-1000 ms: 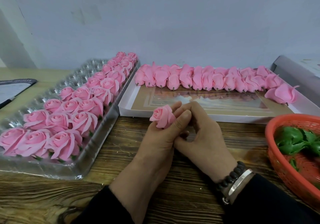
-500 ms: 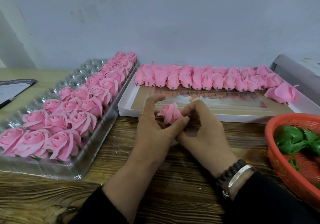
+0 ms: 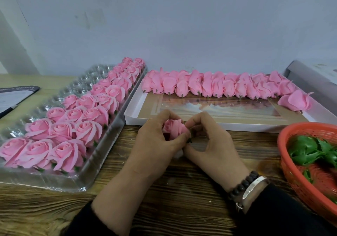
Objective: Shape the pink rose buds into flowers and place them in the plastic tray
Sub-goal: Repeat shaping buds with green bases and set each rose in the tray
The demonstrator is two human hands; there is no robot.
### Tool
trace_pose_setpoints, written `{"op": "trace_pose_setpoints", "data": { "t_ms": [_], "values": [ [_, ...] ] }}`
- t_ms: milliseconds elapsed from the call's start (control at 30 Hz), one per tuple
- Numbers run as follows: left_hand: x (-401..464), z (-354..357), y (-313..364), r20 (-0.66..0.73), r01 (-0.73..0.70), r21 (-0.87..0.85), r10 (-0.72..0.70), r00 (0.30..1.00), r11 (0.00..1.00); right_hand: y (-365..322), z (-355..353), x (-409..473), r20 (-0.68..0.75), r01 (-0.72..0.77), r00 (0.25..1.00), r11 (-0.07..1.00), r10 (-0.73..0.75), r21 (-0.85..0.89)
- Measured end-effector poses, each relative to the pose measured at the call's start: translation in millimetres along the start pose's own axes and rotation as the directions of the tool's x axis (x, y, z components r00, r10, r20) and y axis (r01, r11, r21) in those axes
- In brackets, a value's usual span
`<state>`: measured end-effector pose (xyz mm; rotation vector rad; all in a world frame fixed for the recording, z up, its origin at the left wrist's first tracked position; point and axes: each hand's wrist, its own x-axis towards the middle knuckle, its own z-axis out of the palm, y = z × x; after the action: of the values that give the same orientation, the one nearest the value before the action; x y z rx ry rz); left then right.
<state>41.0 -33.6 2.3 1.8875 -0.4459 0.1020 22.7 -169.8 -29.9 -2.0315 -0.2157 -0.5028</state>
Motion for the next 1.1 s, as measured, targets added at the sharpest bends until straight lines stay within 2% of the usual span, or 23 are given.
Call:
{"op": "trace_pose_setpoints", "data": {
  "t_ms": [233,333,433,533,667,767,1100],
  "values": [
    [2,-25,25,0.028,-0.029,0.008,0.029,0.999,1.0,-5,-3,-1,-0.027,0.013,1.0,0.998,-0.012,0.065],
    [16,-63,43,-0.072,-0.111,0.065,0.115,0.991,0.992,-6,-5,-2,-0.008,-0.025,1.0,0.999,0.025,0.045],
    [46,-115,49,-0.149,-0.178,0.221,0.214,0.965,0.959,-6,-4,-2,0.042,-0.032,0.999,0.999,0.031,0.016],
    [87,-165,30,-0.205,-0.097,0.378,0.186,0.961,0.921,-6,-3,-1,0.073,-0.043,0.996,0.999,0.043,-0.003],
    [130,-209,-11,-0.304,0.128,0.561,0.059,0.951,0.818,-1,-3,-1,0.046,-0.037,0.998,0.999,0.036,0.005],
    [141,-214,-36,-0.349,0.235,0.596,-0.017,0.937,0.767,2,-3,0,0.029,-0.026,0.999,0.999,0.025,0.02],
    [147,-190,-62,-0.305,0.311,0.775,-0.106,0.946,0.55,4,-1,1,0.006,-0.029,1.0,0.999,0.029,0.02]
  ]
}}
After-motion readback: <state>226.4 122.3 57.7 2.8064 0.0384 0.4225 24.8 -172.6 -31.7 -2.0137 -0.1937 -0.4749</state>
